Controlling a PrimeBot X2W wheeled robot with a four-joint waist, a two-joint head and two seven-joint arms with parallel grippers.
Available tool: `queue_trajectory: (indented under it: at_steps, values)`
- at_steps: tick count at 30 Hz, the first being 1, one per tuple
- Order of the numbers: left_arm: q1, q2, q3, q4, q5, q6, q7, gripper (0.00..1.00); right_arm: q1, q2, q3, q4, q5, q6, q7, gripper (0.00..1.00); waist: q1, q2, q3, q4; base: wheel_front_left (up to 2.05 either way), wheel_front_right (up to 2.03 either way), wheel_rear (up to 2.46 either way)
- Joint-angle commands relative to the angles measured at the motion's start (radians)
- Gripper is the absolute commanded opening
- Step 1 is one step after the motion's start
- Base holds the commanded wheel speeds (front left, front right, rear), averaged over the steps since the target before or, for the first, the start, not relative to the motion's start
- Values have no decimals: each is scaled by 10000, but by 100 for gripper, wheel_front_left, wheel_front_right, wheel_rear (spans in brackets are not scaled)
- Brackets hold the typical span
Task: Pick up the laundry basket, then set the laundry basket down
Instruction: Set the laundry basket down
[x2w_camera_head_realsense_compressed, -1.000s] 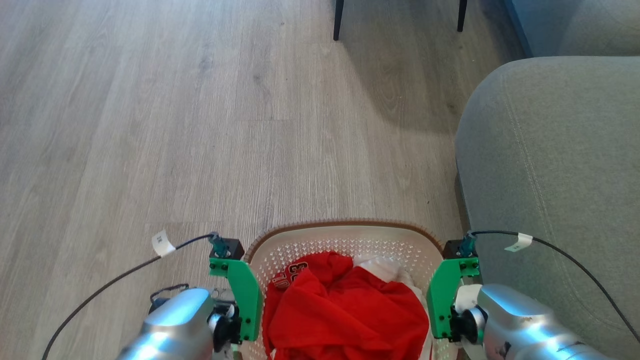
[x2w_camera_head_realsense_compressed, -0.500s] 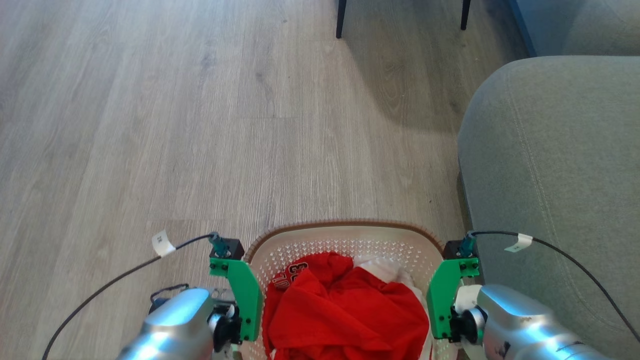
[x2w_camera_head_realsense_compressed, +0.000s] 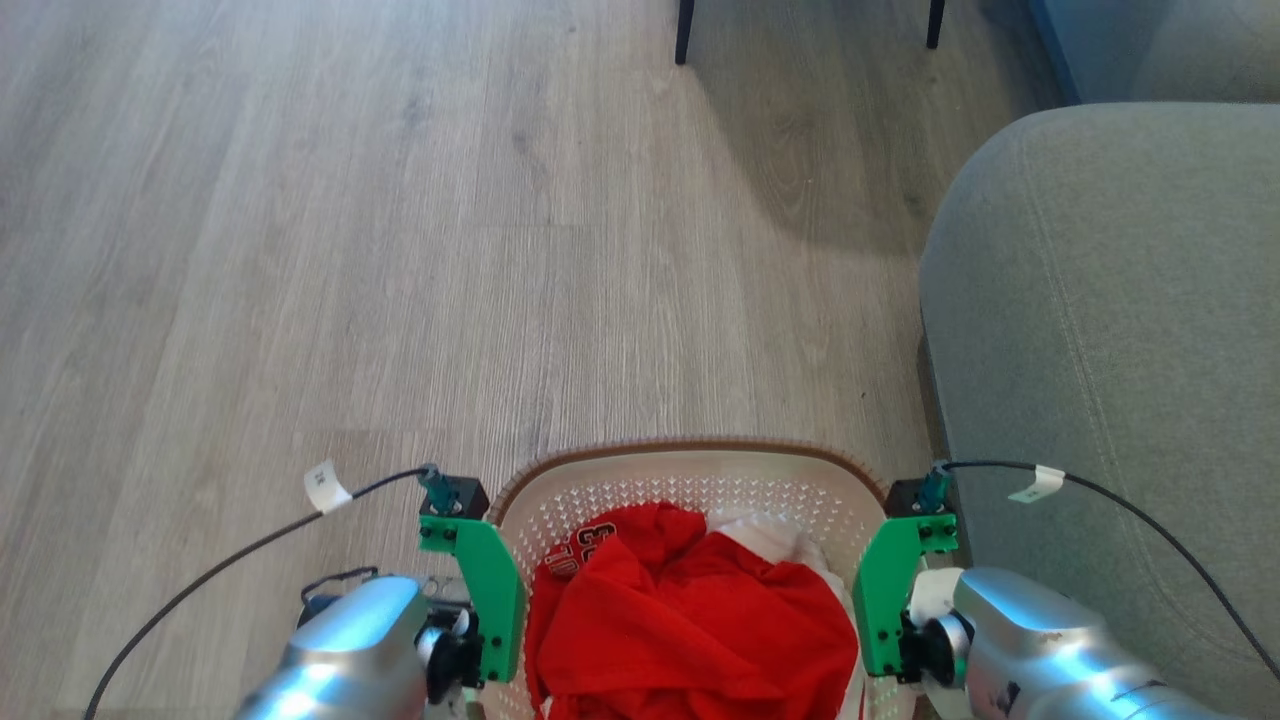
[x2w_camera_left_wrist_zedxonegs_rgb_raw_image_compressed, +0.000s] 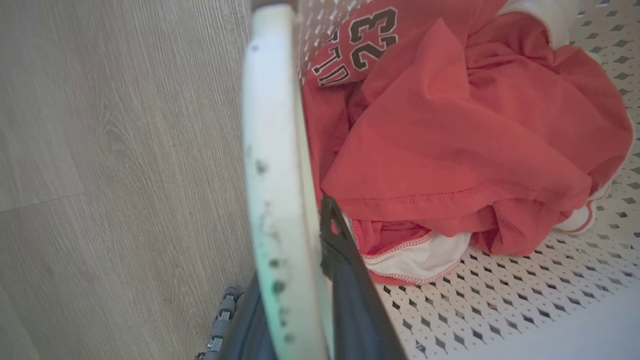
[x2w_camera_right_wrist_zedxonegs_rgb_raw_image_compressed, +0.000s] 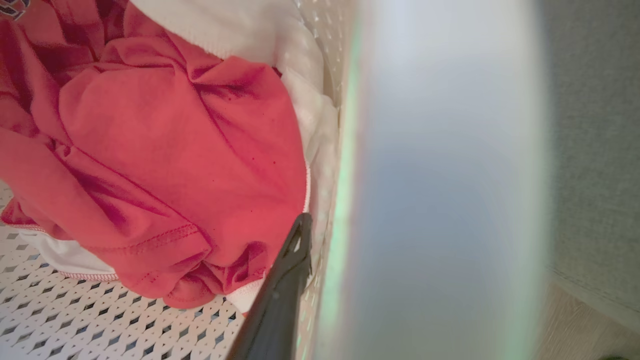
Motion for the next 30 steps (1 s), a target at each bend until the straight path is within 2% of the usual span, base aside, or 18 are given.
queue_trajectory:
  at_steps: [1,12,22,27,30]
  values:
    - [-548,-70,66,-311,102,-165,-144,0,-530,321,111,-248,15,171,-103,0,0,0,64,-9,0,0,0]
    - [-838,-70,66,-432,130,-157,-393,0,-836,166,203,-292,-35,171,-452,0,0,0,963,-90,0,0,0]
    - [-1235,-70,65,-680,290,128,-835,0,-1261,-141,234,-464,-109,171,-1158,0,0,0,2285,-113,0,0,0]
    - [-1759,-70,65,-918,505,439,-1229,0,-1669,-370,186,-568,-117,171,-1742,0,0,0,3574,-102,0,0,0]
    - [-1971,-70,65,-1066,593,455,-1236,0,-1860,-494,72,-611,-41,171,-2095,0,0,0,4214,-105,0,0,0]
